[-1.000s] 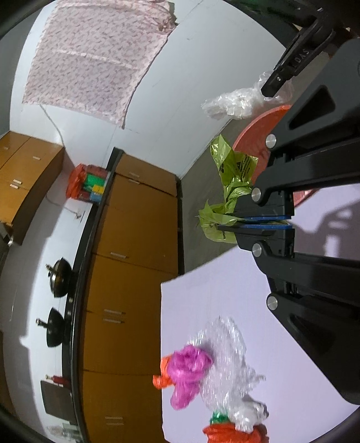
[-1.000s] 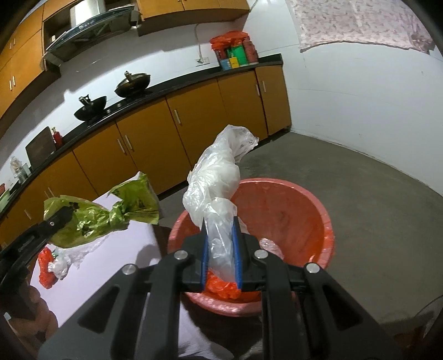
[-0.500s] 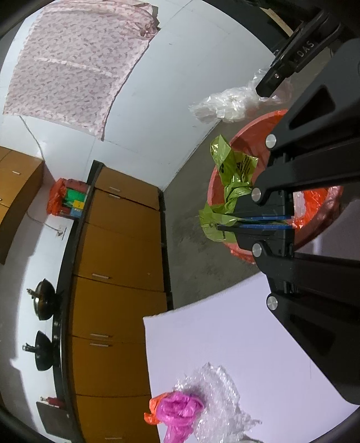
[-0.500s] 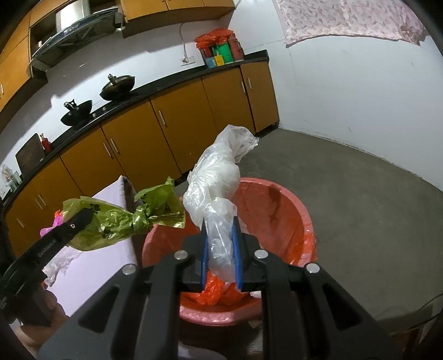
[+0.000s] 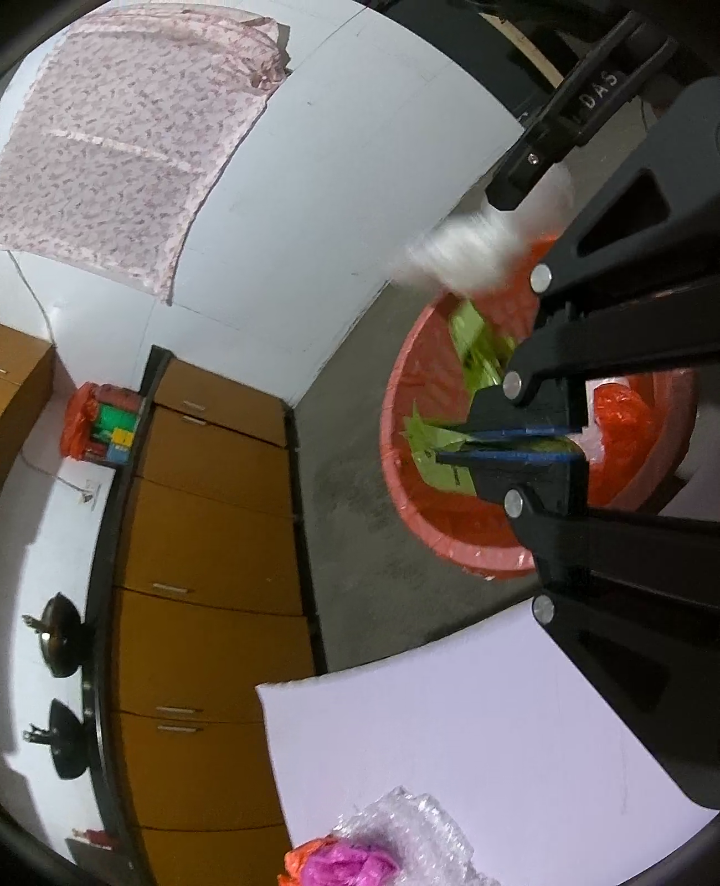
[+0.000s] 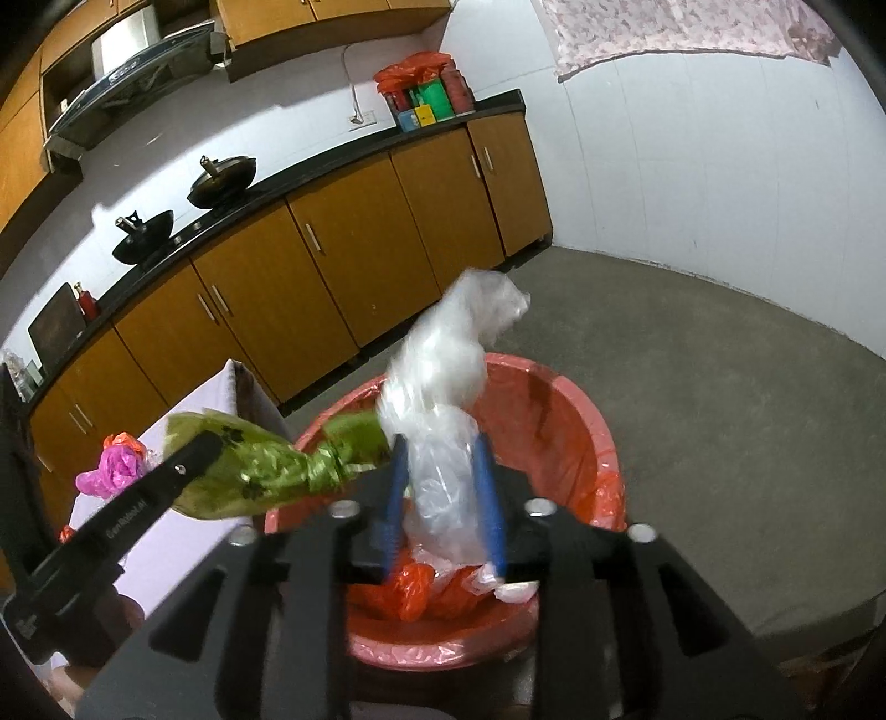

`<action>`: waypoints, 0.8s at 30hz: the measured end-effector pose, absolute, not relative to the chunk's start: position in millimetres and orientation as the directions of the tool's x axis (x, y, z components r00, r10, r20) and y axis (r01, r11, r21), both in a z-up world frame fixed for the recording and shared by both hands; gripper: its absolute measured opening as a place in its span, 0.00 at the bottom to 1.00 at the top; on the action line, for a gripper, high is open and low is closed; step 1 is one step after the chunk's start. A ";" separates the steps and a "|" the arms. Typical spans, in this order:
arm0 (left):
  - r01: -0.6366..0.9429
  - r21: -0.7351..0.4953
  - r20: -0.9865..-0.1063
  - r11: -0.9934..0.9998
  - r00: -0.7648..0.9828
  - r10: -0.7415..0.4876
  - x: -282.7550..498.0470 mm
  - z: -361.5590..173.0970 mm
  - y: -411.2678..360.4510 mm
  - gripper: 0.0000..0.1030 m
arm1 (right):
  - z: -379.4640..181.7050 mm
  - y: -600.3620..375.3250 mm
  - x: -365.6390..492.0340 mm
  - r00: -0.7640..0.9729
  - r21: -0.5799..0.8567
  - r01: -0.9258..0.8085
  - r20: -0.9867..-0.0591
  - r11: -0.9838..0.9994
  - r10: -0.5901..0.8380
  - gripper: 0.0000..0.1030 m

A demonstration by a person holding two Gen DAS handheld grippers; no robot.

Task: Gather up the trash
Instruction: 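Carry the green and white bags over the orange wastebasket and open both grippers, then grasp the red bag on the table with the left gripper and lift it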

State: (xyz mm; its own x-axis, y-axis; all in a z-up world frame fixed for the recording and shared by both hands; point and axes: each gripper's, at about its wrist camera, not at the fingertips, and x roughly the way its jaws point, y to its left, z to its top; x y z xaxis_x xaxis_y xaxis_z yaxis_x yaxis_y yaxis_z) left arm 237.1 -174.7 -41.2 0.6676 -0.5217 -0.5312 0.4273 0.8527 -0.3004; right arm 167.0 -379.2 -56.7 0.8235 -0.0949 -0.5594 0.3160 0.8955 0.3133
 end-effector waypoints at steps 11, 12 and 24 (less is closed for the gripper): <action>0.389 -0.291 -0.525 0.874 0.699 -0.486 232.1 -41.1 -154.7 0.48 | -56.8 -375.6 163.5 0.822 0.310 0.325 -0.560 0.893 -0.104 0.48; 0.386 -0.289 -0.524 0.876 0.703 -0.482 231.3 -41.4 -150.7 0.50 | -56.1 -374.0 163.5 0.823 0.307 0.320 -0.558 0.896 -0.103 0.49; 0.247 -0.231 -0.523 0.941 0.784 -0.334 217.8 -36.8 -78.6 0.64 | -49.5 -339.0 167.5 0.835 0.292 0.247 -0.548 0.924 -0.050 0.60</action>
State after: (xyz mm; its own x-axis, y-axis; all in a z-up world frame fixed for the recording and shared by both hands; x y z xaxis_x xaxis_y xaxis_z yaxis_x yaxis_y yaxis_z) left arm 217.8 -78.6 -36.8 0.7843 -0.3344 -0.5226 0.2470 0.9410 -0.2314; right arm 167.5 -339.0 -49.5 0.8350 -0.0502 -0.5480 0.2474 0.9237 0.2924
